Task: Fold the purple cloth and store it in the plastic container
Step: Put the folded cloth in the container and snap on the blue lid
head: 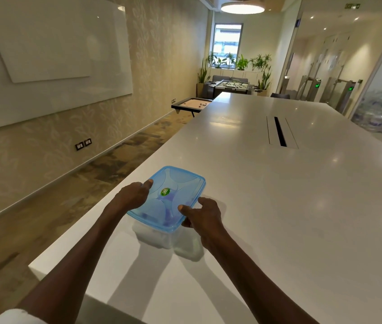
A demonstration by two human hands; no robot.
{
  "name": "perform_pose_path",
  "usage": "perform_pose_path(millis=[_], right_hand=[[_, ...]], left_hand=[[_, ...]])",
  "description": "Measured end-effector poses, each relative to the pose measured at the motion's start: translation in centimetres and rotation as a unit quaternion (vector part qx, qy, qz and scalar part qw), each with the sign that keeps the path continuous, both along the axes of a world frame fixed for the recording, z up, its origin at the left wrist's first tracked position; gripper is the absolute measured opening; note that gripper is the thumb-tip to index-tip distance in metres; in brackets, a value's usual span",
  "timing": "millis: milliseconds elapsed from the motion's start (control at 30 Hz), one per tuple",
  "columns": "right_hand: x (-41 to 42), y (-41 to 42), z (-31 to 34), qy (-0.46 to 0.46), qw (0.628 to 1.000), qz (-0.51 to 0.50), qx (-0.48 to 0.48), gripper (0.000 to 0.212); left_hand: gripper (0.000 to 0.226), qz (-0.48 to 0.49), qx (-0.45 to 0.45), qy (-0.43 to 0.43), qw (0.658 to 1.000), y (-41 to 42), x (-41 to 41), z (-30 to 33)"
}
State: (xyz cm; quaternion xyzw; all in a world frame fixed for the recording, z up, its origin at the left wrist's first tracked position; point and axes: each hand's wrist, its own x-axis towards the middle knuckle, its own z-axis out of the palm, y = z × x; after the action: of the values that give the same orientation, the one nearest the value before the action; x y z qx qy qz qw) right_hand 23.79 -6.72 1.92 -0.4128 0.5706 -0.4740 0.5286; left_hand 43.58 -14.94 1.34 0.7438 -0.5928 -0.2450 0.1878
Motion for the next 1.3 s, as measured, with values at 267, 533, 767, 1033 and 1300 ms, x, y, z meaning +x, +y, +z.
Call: perform_pose_path(millis=[267,533,767,1033,1300], right_hand=[[-0.1,-0.1,-0.2,-0.055,0.997,-0.007,0.049,0.061],[0.0,-0.1,-0.3,-0.067,0.997,-0.003,0.046,0.059],[-0.1,-0.2,-0.5,-0.073,0.996,-0.007,0.042,0.045],[-0.3,-0.3,-0.9,-0.063,0.998,0.002,0.028,0.031],[-0.3,-0.5,-1.2,-0.052,0.998,0.015,0.033,0.042]], left_hand=[[0.063,0.016,-0.01,0.014,1.0,0.2,-0.1,-0.2],[0.032,0.023,-0.055,0.102,0.993,-2.0,-1.9,1.5],[0.051,0.061,-0.059,0.151,0.985,-5.3,-3.0,1.8],[0.046,0.101,0.009,0.291,0.951,-7.4,-2.6,1.9],[0.023,0.124,0.009,0.318,0.94,-8.3,-2.5,1.3]])
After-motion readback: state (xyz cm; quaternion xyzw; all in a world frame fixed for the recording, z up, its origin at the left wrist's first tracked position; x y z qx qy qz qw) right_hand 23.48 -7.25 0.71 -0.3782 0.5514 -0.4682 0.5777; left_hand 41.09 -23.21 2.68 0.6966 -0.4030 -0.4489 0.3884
